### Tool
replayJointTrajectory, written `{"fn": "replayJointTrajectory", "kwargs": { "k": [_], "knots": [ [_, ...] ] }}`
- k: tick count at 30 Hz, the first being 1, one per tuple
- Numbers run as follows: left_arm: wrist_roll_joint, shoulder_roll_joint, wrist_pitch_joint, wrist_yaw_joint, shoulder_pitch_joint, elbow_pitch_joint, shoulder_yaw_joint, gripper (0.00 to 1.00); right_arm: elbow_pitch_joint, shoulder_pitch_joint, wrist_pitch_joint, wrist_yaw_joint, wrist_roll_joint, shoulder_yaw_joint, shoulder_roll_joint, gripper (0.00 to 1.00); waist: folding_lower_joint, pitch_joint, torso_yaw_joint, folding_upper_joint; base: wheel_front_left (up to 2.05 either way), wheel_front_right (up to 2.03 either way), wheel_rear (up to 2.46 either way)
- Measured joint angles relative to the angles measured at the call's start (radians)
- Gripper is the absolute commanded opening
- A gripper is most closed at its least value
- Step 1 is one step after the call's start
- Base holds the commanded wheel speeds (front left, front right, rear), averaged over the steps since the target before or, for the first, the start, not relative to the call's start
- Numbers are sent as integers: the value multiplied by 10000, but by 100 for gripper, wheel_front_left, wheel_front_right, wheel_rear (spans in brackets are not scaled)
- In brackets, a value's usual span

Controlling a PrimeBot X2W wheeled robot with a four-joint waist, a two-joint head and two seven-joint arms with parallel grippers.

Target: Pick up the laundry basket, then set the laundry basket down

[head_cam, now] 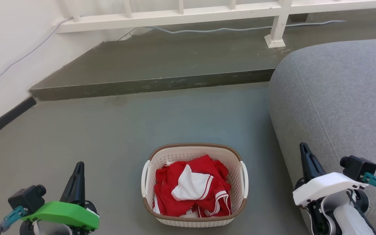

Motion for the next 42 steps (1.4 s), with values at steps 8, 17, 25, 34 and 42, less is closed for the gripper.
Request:
{"fn": "replayJointTrajectory", "kwargs": {
  "k": [8,17,25,34,42],
  "knots": [
    [-932,-61,284,0,-1,13,163,0,-4,-1,291,167,941,-337,100,0,0,-15,31,0,0,0,0],
    [-1760,-194,594,0,-12,40,362,0,-4,-6,573,339,1964,-669,163,0,0,-30,60,0,0,0,0],
    [-2803,-209,892,0,-28,63,619,0,-2,-45,842,520,3091,-1037,198,0,0,-49,92,0,0,0,0],
    [-3726,-263,1229,0,-43,94,786,0,4,-76,1189,719,4201,-1390,232,0,0,-67,124,0,0,0,0],
    [-4677,-293,1501,0,-81,127,1001,0,15,-89,1453,915,5173,-1714,265,0,0,-83,152,0,0,0,0]
  ]
}}
